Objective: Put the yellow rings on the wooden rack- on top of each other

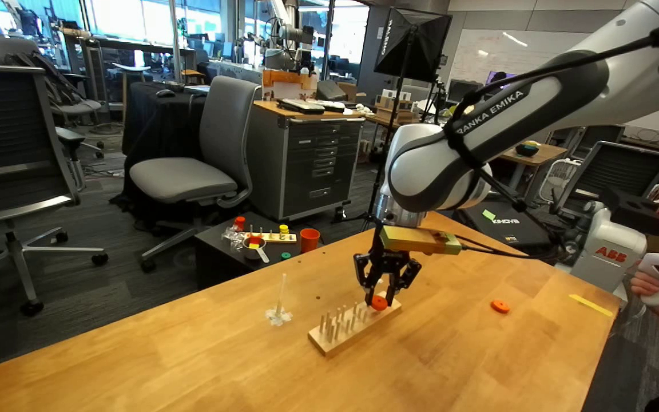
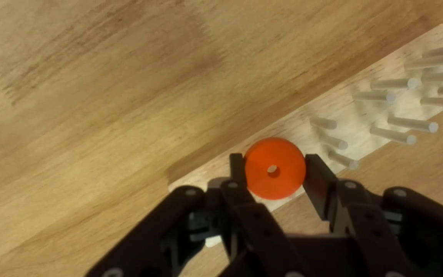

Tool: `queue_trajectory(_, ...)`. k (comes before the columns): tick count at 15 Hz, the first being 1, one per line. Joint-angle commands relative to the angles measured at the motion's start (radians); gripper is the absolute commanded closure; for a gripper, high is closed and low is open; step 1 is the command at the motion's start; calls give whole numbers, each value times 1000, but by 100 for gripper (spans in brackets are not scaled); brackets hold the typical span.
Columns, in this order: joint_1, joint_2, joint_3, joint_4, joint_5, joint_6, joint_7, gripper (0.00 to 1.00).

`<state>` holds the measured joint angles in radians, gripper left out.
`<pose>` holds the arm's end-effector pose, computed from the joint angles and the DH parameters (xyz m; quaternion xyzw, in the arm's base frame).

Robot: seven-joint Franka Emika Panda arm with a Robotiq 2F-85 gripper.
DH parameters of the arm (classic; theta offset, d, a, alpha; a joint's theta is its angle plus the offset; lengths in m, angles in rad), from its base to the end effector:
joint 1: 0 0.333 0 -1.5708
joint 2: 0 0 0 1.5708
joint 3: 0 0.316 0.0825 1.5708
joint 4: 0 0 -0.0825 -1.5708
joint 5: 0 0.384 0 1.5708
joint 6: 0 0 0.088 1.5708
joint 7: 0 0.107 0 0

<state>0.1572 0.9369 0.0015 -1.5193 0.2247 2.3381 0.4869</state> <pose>0.6763 0.1117 0.0923 -0.9651 0.2437 0.0799 0.0540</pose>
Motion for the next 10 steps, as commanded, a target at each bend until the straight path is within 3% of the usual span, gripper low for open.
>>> queue_trajectory(1, 3, 1, 11, 21, 9, -27, 6, 82)
queue_trajectory(10, 14, -15, 10, 11, 6, -27, 7, 82)
